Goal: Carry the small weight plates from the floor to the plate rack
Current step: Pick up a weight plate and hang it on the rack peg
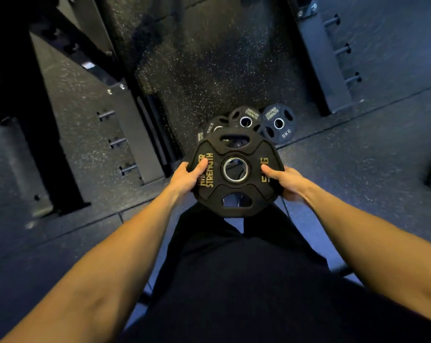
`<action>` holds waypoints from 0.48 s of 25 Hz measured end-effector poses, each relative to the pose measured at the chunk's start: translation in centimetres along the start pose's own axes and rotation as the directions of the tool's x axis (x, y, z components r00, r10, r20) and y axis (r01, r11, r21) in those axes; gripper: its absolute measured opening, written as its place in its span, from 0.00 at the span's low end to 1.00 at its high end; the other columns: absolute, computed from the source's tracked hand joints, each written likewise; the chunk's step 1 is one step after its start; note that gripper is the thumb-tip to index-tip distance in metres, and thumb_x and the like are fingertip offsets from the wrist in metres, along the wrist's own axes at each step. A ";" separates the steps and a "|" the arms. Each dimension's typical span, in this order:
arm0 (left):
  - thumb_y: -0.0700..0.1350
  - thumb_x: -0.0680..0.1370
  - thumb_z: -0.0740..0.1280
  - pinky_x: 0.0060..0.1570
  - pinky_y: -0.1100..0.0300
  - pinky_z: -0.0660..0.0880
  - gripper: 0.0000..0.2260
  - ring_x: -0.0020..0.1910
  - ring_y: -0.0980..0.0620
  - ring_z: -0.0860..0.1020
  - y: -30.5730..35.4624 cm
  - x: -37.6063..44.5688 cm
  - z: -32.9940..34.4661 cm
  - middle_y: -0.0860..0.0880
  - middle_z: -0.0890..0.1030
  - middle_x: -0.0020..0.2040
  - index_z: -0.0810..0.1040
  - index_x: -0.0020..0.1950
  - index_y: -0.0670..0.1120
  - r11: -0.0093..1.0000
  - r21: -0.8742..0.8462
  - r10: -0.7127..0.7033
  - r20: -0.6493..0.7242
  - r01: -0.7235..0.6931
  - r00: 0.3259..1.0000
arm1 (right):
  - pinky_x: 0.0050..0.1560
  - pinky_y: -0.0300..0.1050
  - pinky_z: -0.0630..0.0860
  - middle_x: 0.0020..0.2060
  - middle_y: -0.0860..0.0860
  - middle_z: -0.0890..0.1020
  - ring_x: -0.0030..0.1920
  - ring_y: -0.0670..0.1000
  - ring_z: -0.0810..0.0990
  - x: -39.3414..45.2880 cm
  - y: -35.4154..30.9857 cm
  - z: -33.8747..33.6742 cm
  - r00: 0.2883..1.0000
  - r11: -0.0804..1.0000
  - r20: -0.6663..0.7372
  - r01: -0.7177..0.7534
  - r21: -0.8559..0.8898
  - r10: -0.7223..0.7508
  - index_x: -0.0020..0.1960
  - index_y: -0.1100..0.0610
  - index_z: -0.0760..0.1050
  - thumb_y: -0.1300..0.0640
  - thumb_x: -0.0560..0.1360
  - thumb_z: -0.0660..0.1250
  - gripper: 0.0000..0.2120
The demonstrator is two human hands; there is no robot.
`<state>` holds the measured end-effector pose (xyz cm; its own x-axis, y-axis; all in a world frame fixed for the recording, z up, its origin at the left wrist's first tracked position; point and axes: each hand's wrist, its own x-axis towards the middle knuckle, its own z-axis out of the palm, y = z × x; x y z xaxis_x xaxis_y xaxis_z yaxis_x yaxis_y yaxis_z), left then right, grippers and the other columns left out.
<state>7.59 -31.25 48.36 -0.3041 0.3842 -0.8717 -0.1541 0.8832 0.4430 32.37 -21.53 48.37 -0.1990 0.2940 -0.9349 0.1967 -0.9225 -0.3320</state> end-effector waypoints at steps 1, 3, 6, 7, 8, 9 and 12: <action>0.62 0.73 0.70 0.46 0.58 0.77 0.28 0.54 0.50 0.80 -1.4 -1.7 -0.2 0.47 0.81 0.59 0.73 0.64 0.44 0.998 -0.059 -0.008 -0.008 0.008 1.000 | 0.41 0.45 0.83 0.46 0.56 0.85 0.43 0.52 0.85 -1.3 0.9 0.2 1.000 1.000 0.017 0.003 -0.029 -0.003 0.62 0.63 0.75 0.58 0.75 0.69 0.18; 0.58 0.74 0.70 0.42 0.59 0.76 0.26 0.52 0.49 0.81 -4.9 -5.0 -0.4 0.46 0.81 0.58 0.73 0.64 0.43 0.977 -0.211 -0.039 -0.059 0.026 0.997 | 0.43 0.47 0.83 0.49 0.59 0.84 0.46 0.55 0.84 -3.2 2.7 0.7 0.999 0.994 0.047 0.016 -0.104 -0.011 0.62 0.63 0.74 0.58 0.75 0.69 0.18; 0.56 0.74 0.71 0.42 0.58 0.78 0.23 0.52 0.48 0.82 -10.5 -9.1 0.5 0.44 0.83 0.58 0.76 0.63 0.42 0.892 -0.450 -0.103 -0.108 0.044 0.989 | 0.51 0.51 0.80 0.56 0.60 0.81 0.53 0.58 0.82 -4.1 4.6 1.5 0.990 0.963 0.135 0.067 -0.262 -0.032 0.65 0.65 0.72 0.55 0.69 0.75 0.28; 0.56 0.74 0.71 0.43 0.56 0.79 0.23 0.52 0.48 0.82 -12.5 -10.7 0.9 0.44 0.83 0.57 0.76 0.62 0.43 0.849 -0.527 -0.133 -0.134 0.044 0.982 | 0.52 0.52 0.80 0.57 0.60 0.82 0.54 0.58 0.83 -4.4 5.3 2.1 0.985 0.945 0.173 0.078 -0.319 -0.023 0.65 0.64 0.71 0.53 0.67 0.77 0.31; 0.56 0.74 0.71 0.46 0.54 0.80 0.23 0.52 0.47 0.82 -14.5 -12.1 1.1 0.44 0.83 0.57 0.75 0.63 0.43 0.802 -0.596 -0.170 -0.163 0.040 0.972 | 0.52 0.51 0.80 0.56 0.59 0.82 0.54 0.58 0.83 -4.7 5.9 2.8 0.978 0.923 0.208 0.090 -0.373 -0.011 0.65 0.64 0.72 0.54 0.67 0.77 0.31; 0.56 0.73 0.72 0.51 0.51 0.80 0.26 0.54 0.46 0.81 -16.4 -13.5 1.2 0.43 0.82 0.58 0.74 0.65 0.43 0.757 -0.653 -0.211 -0.194 0.034 0.958 | 0.51 0.51 0.80 0.55 0.59 0.83 0.54 0.58 0.83 -5.0 6.4 3.7 0.973 0.897 0.230 0.099 -0.431 0.003 0.64 0.63 0.72 0.55 0.69 0.76 0.27; 0.60 0.70 0.74 0.61 0.47 0.75 0.40 0.62 0.44 0.77 -21.3 -17.6 0.5 0.43 0.76 0.67 0.64 0.74 0.43 0.633 -0.773 -0.295 -0.284 -0.036 0.912 | 0.51 0.54 0.81 0.55 0.59 0.83 0.54 0.58 0.83 -6.5 8.2 8.1 0.949 0.807 0.309 0.134 -0.576 0.063 0.65 0.62 0.71 0.55 0.68 0.77 0.30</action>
<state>16.72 -56.71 54.14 -0.4992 0.0132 -0.8664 -0.8136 0.3369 0.4739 27.51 -33.04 52.77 -0.4733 0.1438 -0.8691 0.6845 -0.5610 -0.4656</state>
